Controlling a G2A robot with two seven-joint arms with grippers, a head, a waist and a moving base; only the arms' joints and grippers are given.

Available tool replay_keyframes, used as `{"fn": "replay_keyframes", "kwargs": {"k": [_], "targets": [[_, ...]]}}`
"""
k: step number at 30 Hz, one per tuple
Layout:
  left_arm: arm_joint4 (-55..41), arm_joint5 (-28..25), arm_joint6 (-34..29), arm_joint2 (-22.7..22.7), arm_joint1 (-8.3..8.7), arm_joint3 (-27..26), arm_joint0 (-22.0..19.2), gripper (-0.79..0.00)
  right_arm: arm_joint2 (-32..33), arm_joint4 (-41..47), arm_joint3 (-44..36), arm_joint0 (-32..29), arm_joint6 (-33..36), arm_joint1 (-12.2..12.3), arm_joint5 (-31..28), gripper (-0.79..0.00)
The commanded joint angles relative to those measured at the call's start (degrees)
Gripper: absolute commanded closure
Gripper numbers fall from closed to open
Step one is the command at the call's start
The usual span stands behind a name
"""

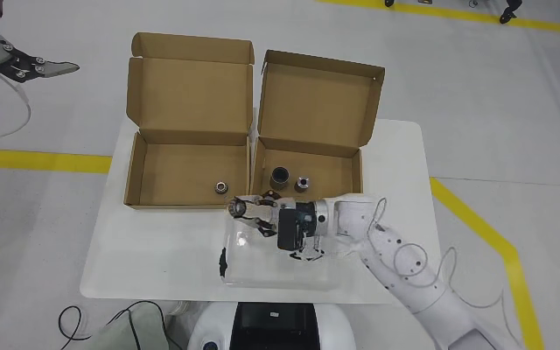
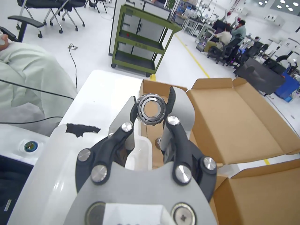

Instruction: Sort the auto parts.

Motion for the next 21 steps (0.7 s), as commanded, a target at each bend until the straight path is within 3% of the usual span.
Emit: {"fn": "replay_keyframes", "kwargs": {"k": [1, 21], "targets": [[0.00, 0.00, 0.00, 0.00, 0.00, 0.00, 0.00, -0.785, 0.31, 1.22, -0.23, 0.56, -1.42, -0.11, 0.40, 0.000], [0.00, 0.00, 0.00, 0.00, 0.00, 0.00, 0.00, -0.785, 1.55, 9.40, -6.41, 6.60, -2.56, -1.95, 5.47, 0.000]]}}
